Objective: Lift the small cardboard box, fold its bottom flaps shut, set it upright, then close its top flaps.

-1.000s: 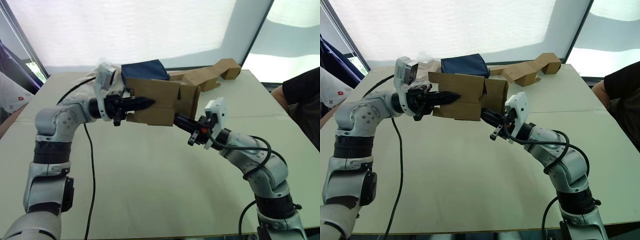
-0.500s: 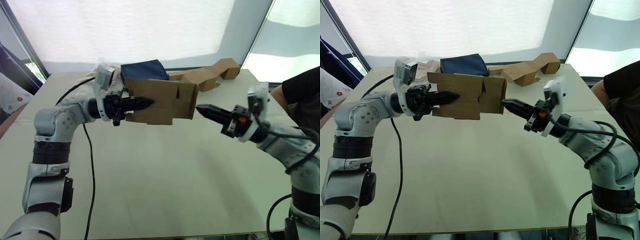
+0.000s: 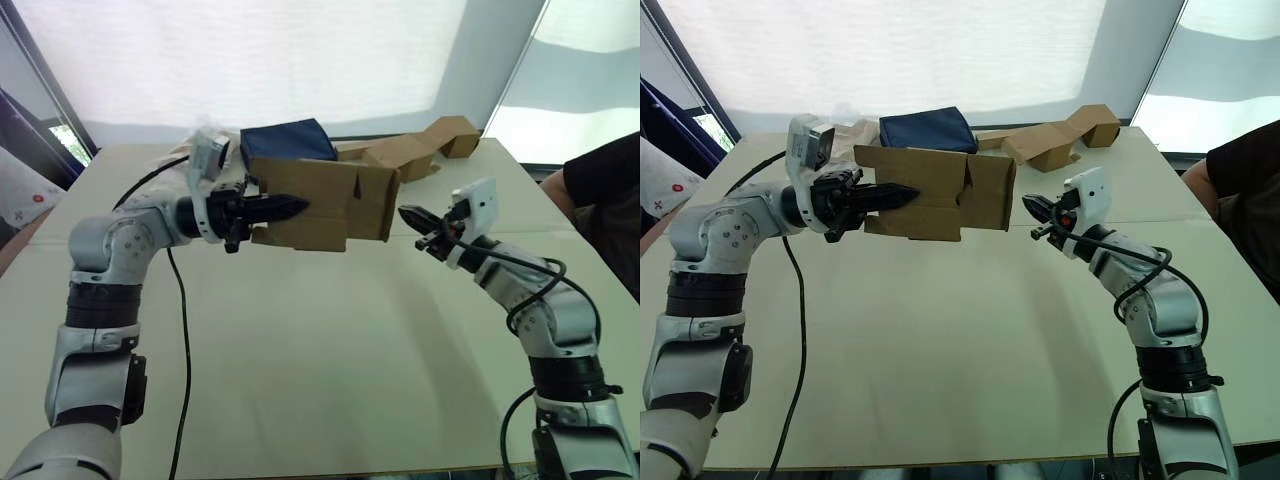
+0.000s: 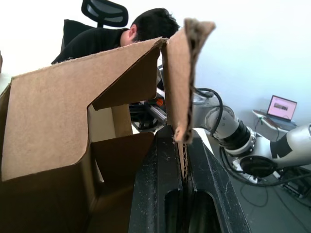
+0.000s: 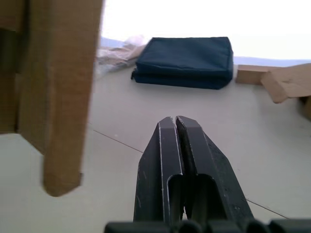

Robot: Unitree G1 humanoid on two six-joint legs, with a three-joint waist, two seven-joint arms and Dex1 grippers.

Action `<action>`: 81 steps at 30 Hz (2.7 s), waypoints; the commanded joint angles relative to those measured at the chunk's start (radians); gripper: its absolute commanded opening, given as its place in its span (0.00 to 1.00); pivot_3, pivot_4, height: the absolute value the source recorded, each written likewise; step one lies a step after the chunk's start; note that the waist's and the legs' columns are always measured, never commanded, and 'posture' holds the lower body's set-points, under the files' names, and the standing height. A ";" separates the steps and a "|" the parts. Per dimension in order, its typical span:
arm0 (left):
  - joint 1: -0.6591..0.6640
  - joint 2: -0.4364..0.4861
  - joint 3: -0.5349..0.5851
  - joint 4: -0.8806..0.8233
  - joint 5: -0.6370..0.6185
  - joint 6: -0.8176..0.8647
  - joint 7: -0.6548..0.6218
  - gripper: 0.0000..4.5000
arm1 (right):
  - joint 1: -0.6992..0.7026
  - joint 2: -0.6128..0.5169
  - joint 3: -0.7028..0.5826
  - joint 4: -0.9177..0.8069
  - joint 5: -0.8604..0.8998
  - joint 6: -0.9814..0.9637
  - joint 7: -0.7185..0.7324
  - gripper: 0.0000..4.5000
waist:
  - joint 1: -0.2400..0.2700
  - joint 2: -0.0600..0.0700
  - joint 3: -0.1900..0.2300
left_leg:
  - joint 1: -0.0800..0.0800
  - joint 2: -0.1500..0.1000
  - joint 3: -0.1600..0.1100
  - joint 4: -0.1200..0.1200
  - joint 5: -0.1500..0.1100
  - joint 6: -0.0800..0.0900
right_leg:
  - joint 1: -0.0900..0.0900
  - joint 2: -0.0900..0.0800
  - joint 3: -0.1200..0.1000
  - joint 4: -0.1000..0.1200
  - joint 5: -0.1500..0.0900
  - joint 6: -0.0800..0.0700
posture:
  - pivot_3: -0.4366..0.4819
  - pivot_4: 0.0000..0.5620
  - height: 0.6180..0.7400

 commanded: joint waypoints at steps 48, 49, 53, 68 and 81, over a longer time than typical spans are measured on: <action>-0.028 0.005 0.016 0.009 -0.005 -0.013 0.004 0.00 | 0.025 0.082 -0.062 0.018 0.313 0.051 -0.100 0.00 | -0.002 0.000 0.000 | 0.000 0.000 0.000 -0.001 0.000 0.000 | 0.000 0.000 0.000 0.000 0.000 0.000 | 0.48 0.27 1.00; -0.027 0.006 0.016 0.008 -0.005 -0.013 0.005 0.00 | 0.024 0.090 -0.055 0.008 0.313 0.055 -0.095 0.00 | -0.001 0.000 0.000 | -0.001 0.000 0.000 -0.001 0.000 0.000 | 0.000 0.000 0.000 0.000 0.000 0.000 | 0.48 0.27 1.00; -0.019 0.010 0.022 -0.002 -0.009 -0.010 0.008 0.00 | 0.059 0.137 -0.063 -0.116 0.457 0.113 -0.033 0.00 | 0.001 0.000 0.000 | -0.001 0.000 0.000 0.000 0.000 0.000 | 0.000 0.000 0.000 0.000 0.000 0.000 | 0.48 0.27 1.00; -0.013 0.004 0.023 -0.008 -0.015 -0.011 0.014 0.00 | 0.113 0.216 -0.086 -0.170 0.626 0.155 -0.062 0.25 | -0.001 0.000 0.000 | 0.000 0.000 0.000 0.000 0.000 0.000 | 0.000 -0.001 0.000 0.000 0.000 0.000 | 0.48 0.27 1.00; -0.008 0.008 0.028 -0.010 -0.021 -0.006 0.020 0.00 | 0.138 0.258 -0.098 -0.135 0.688 0.160 -0.063 0.58 | -0.001 0.000 0.000 | 0.000 0.000 0.000 0.000 0.000 0.000 | 0.000 -0.001 0.000 0.000 0.000 0.000 | 0.48 0.27 1.00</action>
